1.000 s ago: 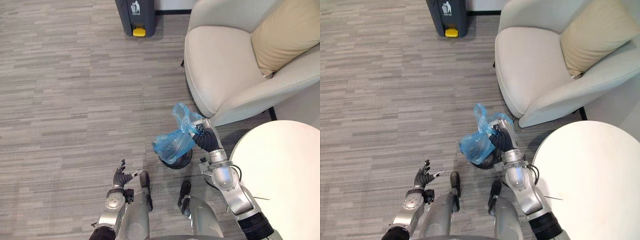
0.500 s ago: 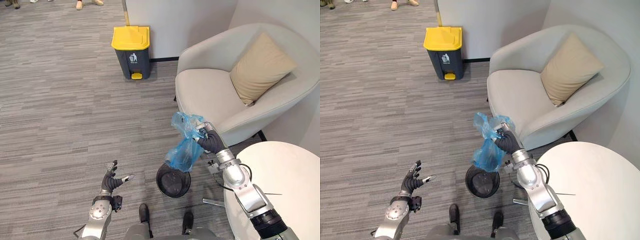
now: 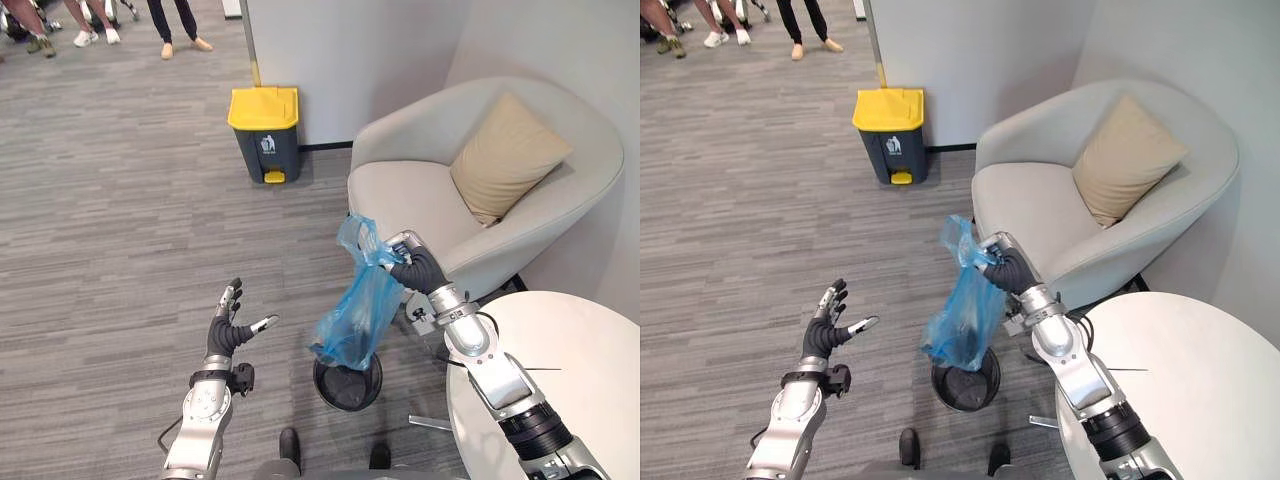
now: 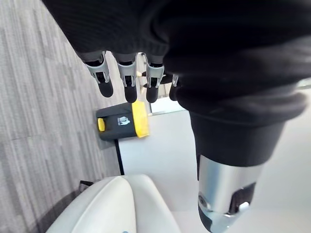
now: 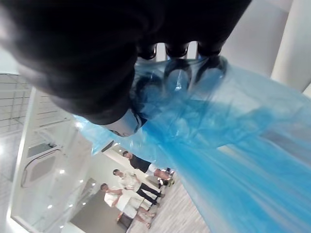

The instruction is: Gather rubbish on tea table into small bin, then transfer packed bag to large trash can.

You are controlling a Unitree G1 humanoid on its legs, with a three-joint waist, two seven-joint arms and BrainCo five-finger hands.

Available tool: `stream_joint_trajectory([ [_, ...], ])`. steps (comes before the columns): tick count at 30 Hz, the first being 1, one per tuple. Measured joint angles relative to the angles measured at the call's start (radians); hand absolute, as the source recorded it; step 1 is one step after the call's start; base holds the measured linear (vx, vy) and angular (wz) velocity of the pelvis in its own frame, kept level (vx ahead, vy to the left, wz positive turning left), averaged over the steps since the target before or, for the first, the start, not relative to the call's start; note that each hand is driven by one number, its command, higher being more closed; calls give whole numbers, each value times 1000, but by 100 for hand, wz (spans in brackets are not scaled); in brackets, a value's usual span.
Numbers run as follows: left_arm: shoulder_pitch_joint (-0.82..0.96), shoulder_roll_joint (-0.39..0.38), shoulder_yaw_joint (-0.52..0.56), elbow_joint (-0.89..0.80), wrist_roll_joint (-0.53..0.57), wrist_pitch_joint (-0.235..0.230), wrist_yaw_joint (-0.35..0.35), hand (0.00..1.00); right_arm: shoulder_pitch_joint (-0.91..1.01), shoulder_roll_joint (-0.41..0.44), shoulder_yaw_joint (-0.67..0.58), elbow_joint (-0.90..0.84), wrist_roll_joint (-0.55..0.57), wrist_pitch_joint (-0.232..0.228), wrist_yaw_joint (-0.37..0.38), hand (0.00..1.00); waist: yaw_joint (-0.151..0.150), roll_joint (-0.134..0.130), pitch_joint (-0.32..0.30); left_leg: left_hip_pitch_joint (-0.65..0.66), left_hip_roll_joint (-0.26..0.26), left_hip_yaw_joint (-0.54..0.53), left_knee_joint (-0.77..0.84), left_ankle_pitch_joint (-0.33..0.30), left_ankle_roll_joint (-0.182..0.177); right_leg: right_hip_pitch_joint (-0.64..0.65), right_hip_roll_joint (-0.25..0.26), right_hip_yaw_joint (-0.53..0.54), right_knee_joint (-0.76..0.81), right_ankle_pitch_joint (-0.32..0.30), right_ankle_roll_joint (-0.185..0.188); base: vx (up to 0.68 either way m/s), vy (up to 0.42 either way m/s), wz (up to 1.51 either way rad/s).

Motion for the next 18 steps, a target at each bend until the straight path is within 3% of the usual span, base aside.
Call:
stream_joint_trajectory([
  [18, -159, 1, -250, -149, 16, -9, 6, 0, -199, 117, 163, 62, 185, 9, 28, 100, 1, 6, -10, 34, -2, 15, -2, 0, -1, 23, 2, 27, -19, 17, 3, -6, 8, -3],
])
